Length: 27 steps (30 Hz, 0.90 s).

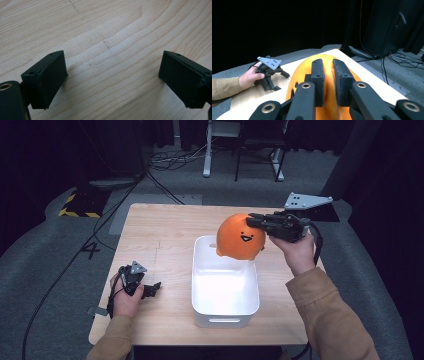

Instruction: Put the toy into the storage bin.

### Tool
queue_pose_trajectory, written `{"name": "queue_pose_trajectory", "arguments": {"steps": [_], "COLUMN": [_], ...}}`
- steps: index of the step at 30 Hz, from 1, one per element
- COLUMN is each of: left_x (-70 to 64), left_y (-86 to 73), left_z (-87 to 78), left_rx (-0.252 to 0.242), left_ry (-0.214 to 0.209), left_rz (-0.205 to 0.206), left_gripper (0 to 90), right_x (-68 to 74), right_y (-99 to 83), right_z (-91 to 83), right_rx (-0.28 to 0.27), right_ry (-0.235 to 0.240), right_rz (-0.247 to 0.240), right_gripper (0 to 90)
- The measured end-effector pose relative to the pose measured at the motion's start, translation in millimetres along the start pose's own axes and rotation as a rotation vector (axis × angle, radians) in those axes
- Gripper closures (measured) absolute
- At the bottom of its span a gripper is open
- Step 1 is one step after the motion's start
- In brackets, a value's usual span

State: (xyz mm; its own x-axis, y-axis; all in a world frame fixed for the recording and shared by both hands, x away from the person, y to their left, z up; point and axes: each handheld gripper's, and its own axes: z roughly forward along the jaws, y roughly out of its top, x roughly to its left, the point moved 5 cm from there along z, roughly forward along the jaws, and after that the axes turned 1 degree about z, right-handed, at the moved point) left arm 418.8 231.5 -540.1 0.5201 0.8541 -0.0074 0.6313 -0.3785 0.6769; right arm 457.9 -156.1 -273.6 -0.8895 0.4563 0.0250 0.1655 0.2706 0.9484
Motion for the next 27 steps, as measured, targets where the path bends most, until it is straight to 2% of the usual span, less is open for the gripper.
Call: {"name": "queue_pose_trajectory", "arguments": {"steps": [5, 10, 18, 27], "left_x": [0.0, 0.1, 0.1, 0.1], "left_y": [0.0, 0.0, 0.0, 0.0], "left_z": [0.0, 0.0, 0.0, 0.0], "left_rx": [0.000, 0.000, 0.000, 0.000], "left_ry": [0.000, 0.000, 0.000, 0.000], "left_rz": [0.000, 0.000, 0.000, 0.000], "left_gripper": [8.2, 8.2, 8.2, 8.2], "right_x": [7.8, 15.3, 20.2, 24.8], "right_y": [0.4, -3.4, -17.7, -34.1], "right_z": [17.7, 36.3, 62.6, 84.4], "right_rx": [0.014, 0.052, 0.121, 0.196], "right_ry": [0.018, 0.028, 0.030, 0.025], "right_rz": [-0.003, -0.016, -0.018, -0.017], "right_gripper": [79.4, 79.3, 79.3, 79.2]}}
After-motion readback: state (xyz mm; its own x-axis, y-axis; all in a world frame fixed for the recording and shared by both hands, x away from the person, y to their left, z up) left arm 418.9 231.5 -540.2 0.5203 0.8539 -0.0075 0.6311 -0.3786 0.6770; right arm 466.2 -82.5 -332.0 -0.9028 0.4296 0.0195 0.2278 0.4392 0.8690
